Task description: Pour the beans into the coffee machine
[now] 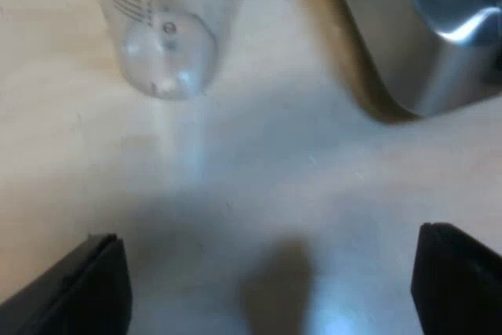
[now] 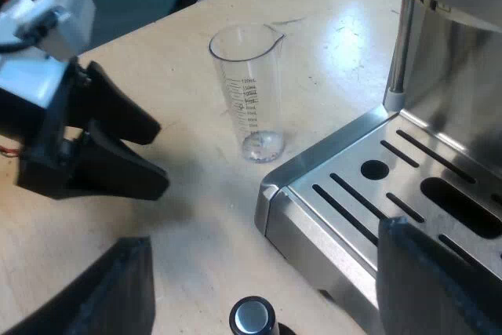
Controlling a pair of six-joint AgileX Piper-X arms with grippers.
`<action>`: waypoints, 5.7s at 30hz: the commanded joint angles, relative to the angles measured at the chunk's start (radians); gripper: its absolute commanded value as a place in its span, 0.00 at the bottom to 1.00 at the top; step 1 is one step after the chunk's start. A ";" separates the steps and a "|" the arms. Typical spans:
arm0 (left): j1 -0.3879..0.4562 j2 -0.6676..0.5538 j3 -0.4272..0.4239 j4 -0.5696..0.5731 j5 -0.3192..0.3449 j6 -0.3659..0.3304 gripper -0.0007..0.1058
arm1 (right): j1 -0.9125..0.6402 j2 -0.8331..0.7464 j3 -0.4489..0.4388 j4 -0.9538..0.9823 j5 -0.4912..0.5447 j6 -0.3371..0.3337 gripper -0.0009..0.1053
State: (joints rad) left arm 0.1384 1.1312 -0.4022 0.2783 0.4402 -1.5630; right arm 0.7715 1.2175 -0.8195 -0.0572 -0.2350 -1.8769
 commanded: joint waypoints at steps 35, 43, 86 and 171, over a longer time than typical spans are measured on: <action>-0.124 -0.338 -0.509 0.363 -0.001 -0.096 0.85 | -0.374 -0.303 -0.292 0.639 0.293 0.146 0.75; -0.124 -0.338 -0.509 0.348 0.057 -0.096 0.85 | -0.563 -0.390 -0.292 0.705 0.278 0.110 0.75; -0.124 -1.020 -0.405 0.688 -0.339 -0.157 0.85 | -0.682 -1.229 0.042 0.911 0.284 0.003 0.75; -0.124 -1.094 -0.113 0.740 -0.331 -0.130 0.85 | -0.682 -1.271 0.270 1.134 0.088 0.049 0.75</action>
State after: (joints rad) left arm 0.0203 0.0413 -0.5127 1.0285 0.1099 -1.6913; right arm 0.0952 -0.0066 -0.5422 1.0817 -0.1365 -1.8232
